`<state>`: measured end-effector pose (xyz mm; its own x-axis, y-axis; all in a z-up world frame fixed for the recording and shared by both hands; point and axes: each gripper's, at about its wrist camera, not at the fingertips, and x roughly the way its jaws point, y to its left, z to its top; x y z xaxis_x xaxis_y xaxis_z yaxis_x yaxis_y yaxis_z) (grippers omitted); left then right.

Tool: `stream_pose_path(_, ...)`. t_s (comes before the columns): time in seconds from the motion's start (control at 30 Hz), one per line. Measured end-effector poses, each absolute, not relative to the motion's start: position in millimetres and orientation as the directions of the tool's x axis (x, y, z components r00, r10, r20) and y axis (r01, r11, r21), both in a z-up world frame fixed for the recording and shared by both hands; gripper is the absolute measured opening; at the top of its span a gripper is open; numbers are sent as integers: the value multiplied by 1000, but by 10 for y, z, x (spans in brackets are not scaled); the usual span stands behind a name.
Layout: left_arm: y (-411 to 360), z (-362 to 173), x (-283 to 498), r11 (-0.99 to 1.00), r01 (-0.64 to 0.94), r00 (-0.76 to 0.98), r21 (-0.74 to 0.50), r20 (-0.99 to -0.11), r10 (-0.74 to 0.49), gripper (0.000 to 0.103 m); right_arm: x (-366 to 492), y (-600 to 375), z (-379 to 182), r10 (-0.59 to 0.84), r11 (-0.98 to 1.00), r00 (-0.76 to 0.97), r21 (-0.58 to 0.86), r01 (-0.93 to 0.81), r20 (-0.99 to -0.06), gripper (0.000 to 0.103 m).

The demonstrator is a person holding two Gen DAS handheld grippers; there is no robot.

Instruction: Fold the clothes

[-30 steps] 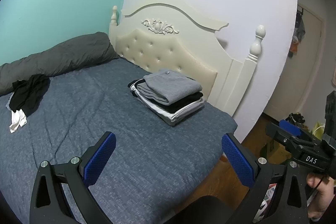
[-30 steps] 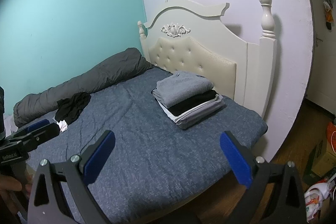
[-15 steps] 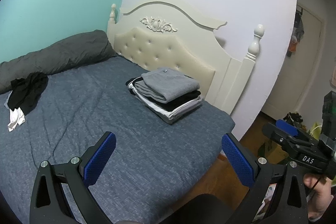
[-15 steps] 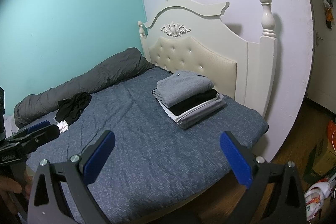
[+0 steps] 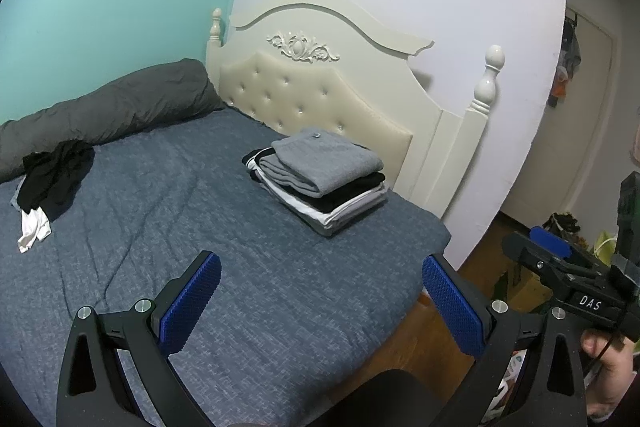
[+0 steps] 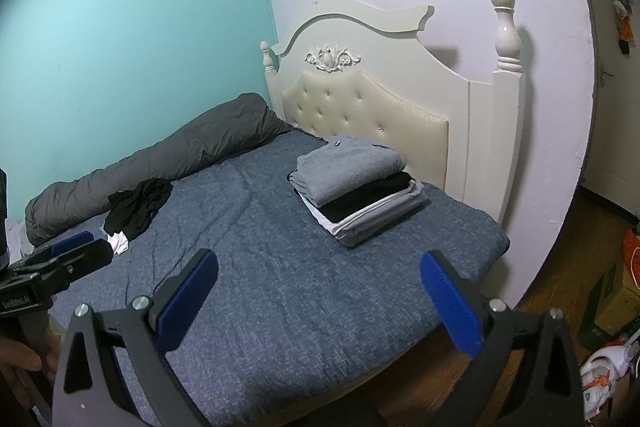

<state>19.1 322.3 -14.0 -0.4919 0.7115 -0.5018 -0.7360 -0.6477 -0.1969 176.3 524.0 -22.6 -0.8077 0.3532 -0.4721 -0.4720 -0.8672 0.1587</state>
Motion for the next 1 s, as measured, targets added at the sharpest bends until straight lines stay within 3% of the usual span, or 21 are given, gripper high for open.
stream_pose_path(1.0,3202,-132,178,-666,-723,-507,-185,-514,692,103,1739,5262,-269,349,-865,-800,161,-476,-488,103)
